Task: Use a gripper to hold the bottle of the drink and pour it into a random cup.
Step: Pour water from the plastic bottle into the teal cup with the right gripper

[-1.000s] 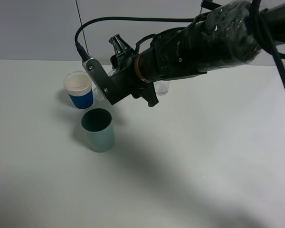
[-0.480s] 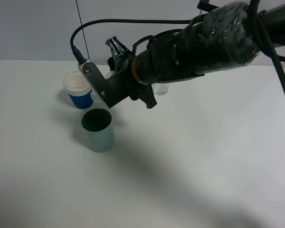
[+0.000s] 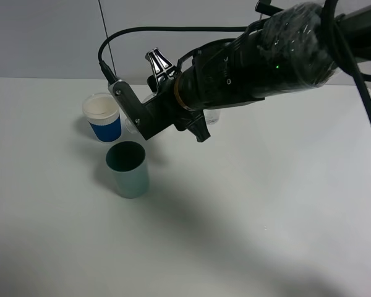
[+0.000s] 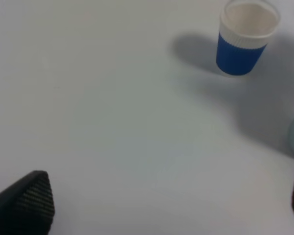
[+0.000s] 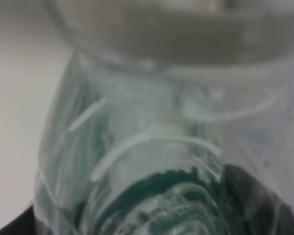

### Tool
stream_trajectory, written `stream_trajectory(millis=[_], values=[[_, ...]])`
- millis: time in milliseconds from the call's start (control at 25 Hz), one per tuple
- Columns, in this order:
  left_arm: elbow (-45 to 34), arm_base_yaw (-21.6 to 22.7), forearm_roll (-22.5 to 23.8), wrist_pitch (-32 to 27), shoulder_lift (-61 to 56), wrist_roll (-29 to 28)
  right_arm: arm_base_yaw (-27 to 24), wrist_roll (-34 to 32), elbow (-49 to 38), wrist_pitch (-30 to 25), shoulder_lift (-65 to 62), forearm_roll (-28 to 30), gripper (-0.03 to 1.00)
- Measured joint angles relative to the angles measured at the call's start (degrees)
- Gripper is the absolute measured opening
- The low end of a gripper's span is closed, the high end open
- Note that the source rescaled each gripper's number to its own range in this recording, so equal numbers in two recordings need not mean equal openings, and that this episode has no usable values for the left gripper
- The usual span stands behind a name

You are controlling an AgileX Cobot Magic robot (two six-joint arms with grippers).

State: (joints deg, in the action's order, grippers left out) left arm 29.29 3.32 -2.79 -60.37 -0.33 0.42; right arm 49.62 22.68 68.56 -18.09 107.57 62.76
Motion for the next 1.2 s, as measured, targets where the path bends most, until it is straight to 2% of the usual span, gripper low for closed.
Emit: stream_trajectory(millis=[360, 1200], values=[[0.0, 0.0, -0.05, 0.0, 0.0, 0.0, 0.83, -0.29, 3.25, -0.65, 1.8, -0.12, 0.0], [0.0, 0.0, -0.06, 0.0, 0.0, 0.0, 0.83, 1.46, 3.39, -1.34, 1.92, 2.7, 0.0]])
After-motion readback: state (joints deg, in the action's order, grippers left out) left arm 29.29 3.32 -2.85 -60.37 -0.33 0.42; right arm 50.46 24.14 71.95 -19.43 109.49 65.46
